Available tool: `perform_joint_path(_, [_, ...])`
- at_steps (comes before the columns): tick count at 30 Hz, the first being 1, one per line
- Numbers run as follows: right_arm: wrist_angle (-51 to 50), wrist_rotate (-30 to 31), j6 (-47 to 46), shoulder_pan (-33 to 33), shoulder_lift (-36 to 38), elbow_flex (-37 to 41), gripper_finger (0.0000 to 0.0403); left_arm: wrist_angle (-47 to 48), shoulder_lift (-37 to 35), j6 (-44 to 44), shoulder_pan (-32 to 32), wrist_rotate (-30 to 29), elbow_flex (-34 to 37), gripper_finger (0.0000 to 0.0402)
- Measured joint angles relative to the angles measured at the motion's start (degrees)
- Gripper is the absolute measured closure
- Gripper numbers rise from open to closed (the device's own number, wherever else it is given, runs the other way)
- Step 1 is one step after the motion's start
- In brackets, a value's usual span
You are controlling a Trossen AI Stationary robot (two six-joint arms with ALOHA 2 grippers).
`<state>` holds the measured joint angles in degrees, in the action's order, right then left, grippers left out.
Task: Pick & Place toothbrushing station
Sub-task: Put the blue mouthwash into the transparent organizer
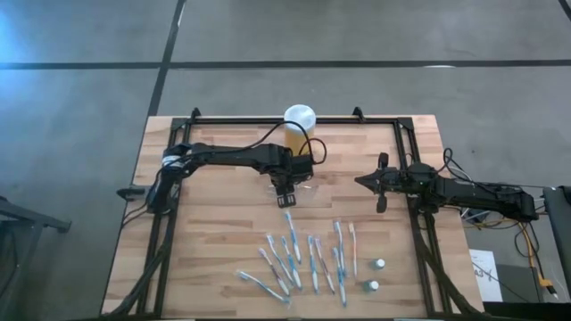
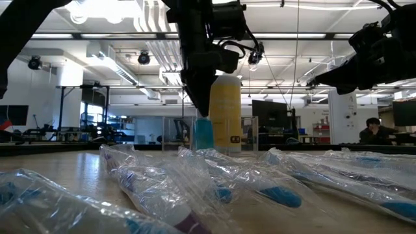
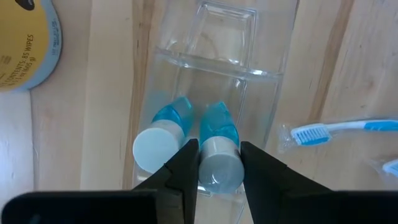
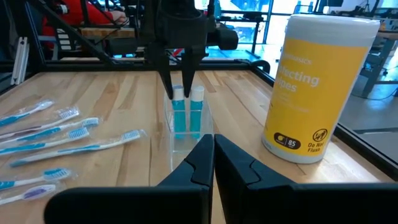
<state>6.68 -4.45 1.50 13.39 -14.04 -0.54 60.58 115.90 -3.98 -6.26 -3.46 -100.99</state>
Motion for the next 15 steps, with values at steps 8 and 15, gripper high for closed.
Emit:
perform_joint_path(8, [0.0,0.0,0.0,0.0,0.0,0.0,0.0394,-0.2,0.2,0.1,0.1,1.0,0.2,0.0272])
perform_joint_path(15, [0.0,0.0,0.0,0.0,0.0,0.0,0.0394,-0.4,0.2,-0.3,0.1,1.4,0.0,0.0271])
